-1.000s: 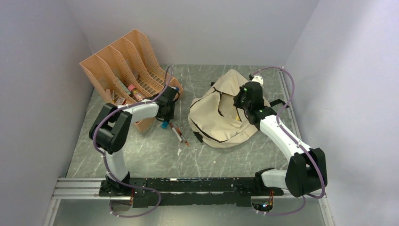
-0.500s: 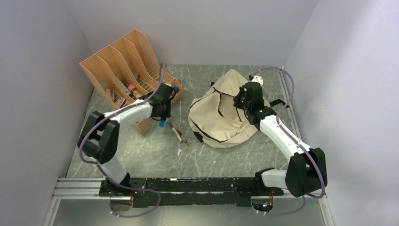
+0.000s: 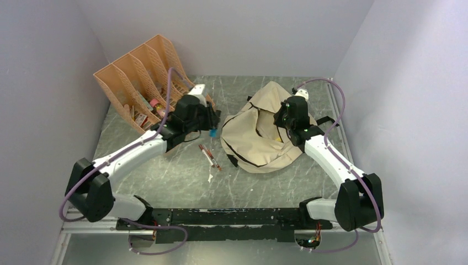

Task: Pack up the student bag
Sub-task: Pick up the stationery from the center of the board, then place the stationery in the student bag.

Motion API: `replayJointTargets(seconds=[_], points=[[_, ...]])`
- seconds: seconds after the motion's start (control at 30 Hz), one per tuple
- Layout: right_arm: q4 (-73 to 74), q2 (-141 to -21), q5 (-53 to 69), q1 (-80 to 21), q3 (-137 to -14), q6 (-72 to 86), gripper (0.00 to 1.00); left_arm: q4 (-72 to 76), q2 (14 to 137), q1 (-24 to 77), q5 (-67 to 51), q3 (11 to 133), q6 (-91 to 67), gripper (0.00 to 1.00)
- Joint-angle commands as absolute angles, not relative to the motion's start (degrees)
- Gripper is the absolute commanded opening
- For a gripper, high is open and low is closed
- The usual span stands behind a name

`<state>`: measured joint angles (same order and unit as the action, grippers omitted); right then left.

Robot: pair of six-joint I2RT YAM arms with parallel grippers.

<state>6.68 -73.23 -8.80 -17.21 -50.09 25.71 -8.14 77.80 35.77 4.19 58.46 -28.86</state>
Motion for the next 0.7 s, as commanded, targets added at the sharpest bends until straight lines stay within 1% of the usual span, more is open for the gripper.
replayJointTargets(seconds=[0.0,0.17,0.27,0.4,0.53,0.67], points=[[6.2,-72.2,-9.4,-17.3,-49.4,26.8,0.0,2.9,83.4,42.9,-0.5,60.9,-34.9,0.05],[7.0,-71.8,-9.4,-17.3,-50.0,26.9,0.0,11.0,92.7,49.3,-3.3,64.6,-39.5,0.05],[7.9,-71.7,-9.3,-17.3,-50.6,26.9,0.0,13.2,99.6,51.7,-4.3,69.7,-40.0,0.05],[8.4,-71.2,-9.3,-17.3,-50.9,27.0,0.0,17.0,106.7,52.8,-4.3,73.9,-41.5,0.05],[8.6,-70.9,-9.4,-17.3,-50.8,27.0,0.0,17.1,113.1,52.9,-4.5,79.3,-42.2,0.05],[8.5,-70.8,-8.9,-17.4,-50.7,27.2,0.0,16.9,117.2,52.8,-1.4,83.5,-42.6,0.05]])
